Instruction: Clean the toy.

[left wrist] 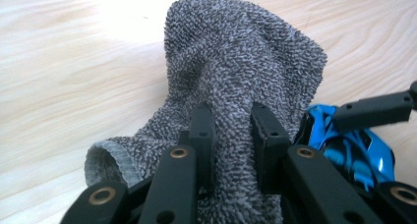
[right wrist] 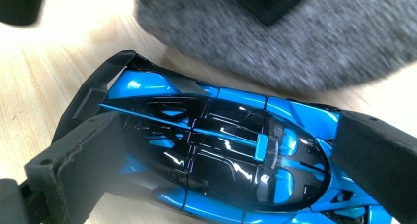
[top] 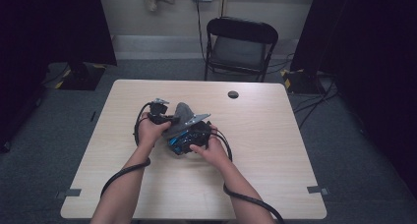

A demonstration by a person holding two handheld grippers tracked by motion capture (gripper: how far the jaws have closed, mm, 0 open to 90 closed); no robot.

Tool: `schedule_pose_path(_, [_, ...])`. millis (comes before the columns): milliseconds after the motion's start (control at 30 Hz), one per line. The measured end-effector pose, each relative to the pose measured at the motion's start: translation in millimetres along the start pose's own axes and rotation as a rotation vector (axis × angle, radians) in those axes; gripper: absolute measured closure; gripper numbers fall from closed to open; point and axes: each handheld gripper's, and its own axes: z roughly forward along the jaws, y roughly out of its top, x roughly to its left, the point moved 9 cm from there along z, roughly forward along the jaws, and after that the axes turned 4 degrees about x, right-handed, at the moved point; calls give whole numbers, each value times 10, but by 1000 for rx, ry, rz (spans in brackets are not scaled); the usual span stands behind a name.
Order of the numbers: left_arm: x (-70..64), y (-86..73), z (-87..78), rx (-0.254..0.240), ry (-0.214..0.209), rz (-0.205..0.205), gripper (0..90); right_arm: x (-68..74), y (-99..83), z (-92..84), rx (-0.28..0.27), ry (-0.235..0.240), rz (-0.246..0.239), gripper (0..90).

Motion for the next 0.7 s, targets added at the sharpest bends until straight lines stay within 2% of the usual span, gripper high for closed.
schedule_pose_path(33, [3,-19,35,14,16,12,737,0,0,0,1,1,0,0])
schedule_pose_path(67, [-4,-26,69,12,17,6,736,0,0,0,0,1,0,0])
schedule_pose_path(100, [-43,-34,116,6,-19,-17,737,0,0,1,-1,0,-1,0])
schedule_pose_path(233, [-95,-49,178,23,-35,-12,739,-1,-1,1,-3,2,-1,0])
schedule_pose_path(367, [-112,-60,162,46,-40,12,745,-3,0,3,-1,8,-1,0])
schedule_pose_path(700, [-98,-146,53,60,-66,3,749,4,4,7,-2,11,-2,0])
